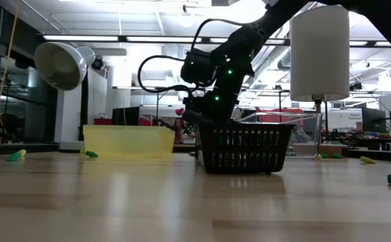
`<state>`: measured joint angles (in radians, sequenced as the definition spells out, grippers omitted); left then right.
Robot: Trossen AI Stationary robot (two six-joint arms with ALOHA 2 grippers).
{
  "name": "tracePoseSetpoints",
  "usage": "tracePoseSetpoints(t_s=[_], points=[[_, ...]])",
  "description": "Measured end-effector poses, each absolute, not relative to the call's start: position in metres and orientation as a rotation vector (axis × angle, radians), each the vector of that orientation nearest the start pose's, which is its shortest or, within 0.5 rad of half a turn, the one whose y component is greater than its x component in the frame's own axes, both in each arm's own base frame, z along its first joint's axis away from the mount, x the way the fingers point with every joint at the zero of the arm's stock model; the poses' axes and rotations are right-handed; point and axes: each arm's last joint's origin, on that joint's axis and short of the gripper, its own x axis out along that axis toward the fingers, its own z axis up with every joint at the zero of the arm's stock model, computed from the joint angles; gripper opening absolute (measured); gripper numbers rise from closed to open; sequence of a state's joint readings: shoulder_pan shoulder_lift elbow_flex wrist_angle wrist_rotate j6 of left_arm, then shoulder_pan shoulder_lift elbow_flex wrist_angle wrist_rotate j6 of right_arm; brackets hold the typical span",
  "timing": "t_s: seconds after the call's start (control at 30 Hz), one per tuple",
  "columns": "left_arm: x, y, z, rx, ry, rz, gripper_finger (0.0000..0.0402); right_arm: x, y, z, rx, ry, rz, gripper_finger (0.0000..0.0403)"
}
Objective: Sort crayons
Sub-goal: Put the gray crayon into the yellow transparent bin
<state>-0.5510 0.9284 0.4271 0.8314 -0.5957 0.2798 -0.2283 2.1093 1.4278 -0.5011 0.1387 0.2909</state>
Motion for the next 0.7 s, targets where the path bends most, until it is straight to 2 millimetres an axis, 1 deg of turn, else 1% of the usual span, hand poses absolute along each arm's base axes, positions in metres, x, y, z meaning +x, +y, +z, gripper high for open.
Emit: tracePoseSetpoints(t_s=[0.07, 0.13, 0.23, 0.3, 0.33, 0.37, 0.43, 0.5, 0.57, 0.7], points=[[0.172, -0.087, 0.279, 0.099, -0.268, 0.082, 0.0174, 0.408, -0.099, 0.132, 0.297, 1.146, -0.489, 0.018], [0.172, -0.087, 0.279, 0.1, -0.268, 0.082, 0.0175, 0.408, -0.099, 0.127, 0.278, 1.168, -0.489, 0.015], [0.172, -0.087, 0.279, 0.1, -0.268, 0.082, 0.0175, 0.408, -0.098, 0.121, 0.264, 1.188, -0.482, 0.0086], [0.172, -0.087, 0.279, 0.1, -0.267, 0.082, 0.0175, 0.409, -0.097, 0.12, 0.248, 1.188, -0.473, 0.0034], [0.172, -0.087, 0.279, 0.1, -0.267, 0.082, 0.0175, 0.409, -0.095, 0.12, 0.233, 1.185, -0.467, 0.0019], [0.172, -0.087, 0.279, 0.1, -0.267, 0.082, 0.0175, 0.41, -0.094, 0.12, 0.222, 1.18, -0.461, 0.0013], [0.172, -0.087, 0.279, 0.101, -0.267, 0.082, 0.0175, 0.413, -0.09, 0.126, 0.205, 1.158, -0.452, 0.0019], [0.172, -0.087, 0.279, 0.101, -0.267, 0.082, 0.0175, 0.416, -0.086, 0.13, 0.182, 1.149, -0.443, 0.0016], [0.172, -0.087, 0.279, 0.101, -0.267, 0.082, 0.0175, 0.417, -0.079, 0.133, 0.151, 1.138, -0.428, 0.0007], [0.172, -0.088, 0.279, 0.095, -0.265, 0.077, 0.0175, 0.419, -0.064, 0.144, 0.096, 1.105, -0.403, 0.0005]])
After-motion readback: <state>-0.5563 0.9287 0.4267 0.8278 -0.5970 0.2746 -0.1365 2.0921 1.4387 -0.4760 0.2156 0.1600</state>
